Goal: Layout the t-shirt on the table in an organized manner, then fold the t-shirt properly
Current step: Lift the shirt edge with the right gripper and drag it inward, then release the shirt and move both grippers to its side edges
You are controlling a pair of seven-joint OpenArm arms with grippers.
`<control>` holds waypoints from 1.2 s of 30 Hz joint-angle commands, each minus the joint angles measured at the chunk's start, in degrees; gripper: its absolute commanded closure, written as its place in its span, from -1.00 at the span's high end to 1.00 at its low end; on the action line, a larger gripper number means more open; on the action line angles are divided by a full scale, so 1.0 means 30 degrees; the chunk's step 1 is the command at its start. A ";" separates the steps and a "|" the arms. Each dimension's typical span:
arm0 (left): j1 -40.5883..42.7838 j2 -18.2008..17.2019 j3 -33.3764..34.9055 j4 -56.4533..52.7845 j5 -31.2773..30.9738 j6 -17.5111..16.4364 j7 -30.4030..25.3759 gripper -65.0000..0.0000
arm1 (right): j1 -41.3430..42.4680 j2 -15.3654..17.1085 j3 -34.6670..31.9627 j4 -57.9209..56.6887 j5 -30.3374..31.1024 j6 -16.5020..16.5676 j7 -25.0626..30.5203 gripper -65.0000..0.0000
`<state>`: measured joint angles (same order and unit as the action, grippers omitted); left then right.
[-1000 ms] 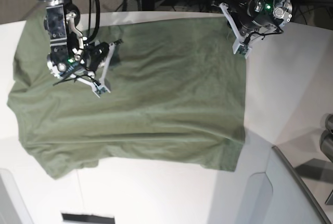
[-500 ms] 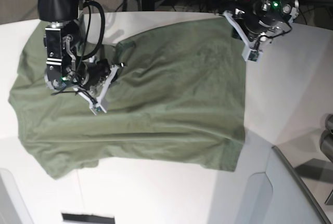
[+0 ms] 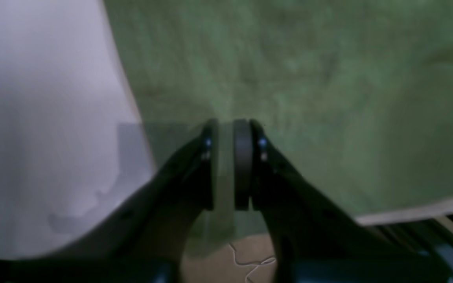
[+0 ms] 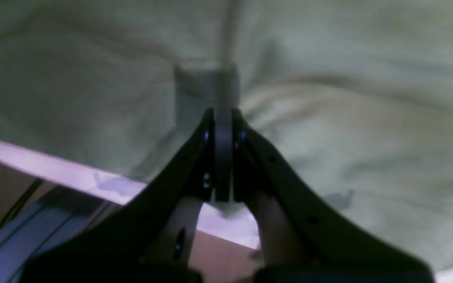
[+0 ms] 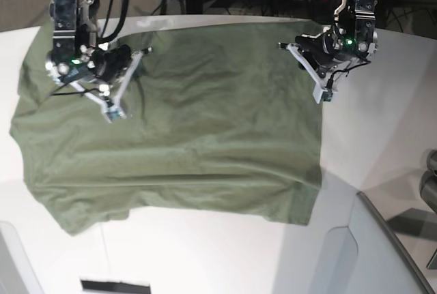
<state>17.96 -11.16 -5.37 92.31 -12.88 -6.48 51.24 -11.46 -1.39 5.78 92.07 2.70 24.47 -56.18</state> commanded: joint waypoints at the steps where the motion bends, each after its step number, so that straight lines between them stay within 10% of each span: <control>1: 0.0066 -0.0310 0.0309 0.0042 0.0002 -0.0052 -0.0627 -0.77 | -0.0091 0.0126 0.0578 0.0386 -0.0065 -0.0024 0.0105 -1.00; 17: -0.0491 -0.2127 0.0924 -0.2536 -0.0057 -0.0052 -0.2825 -0.77 | 0.0495 0.3144 0.3626 -0.3248 -0.0065 -0.0054 0.0457 -1.00; 29: -0.0315 -0.2098 0.0895 0.0335 -0.0174 -0.0052 -0.1037 -0.77 | -0.0911 0.2646 0.5443 0.1998 -0.0065 -0.0054 -0.1595 -1.00; 36: -0.3187 -0.1482 -0.0365 -0.0925 -0.0027 -0.0052 -0.0979 -0.77 | 0.3133 0.4580 0.5384 -0.2222 -0.0065 0.0063 -0.0891 -1.00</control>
<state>8.67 -15.35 -6.42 88.79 -12.27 -6.39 48.80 -2.24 11.84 21.76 84.20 2.26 24.99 -59.27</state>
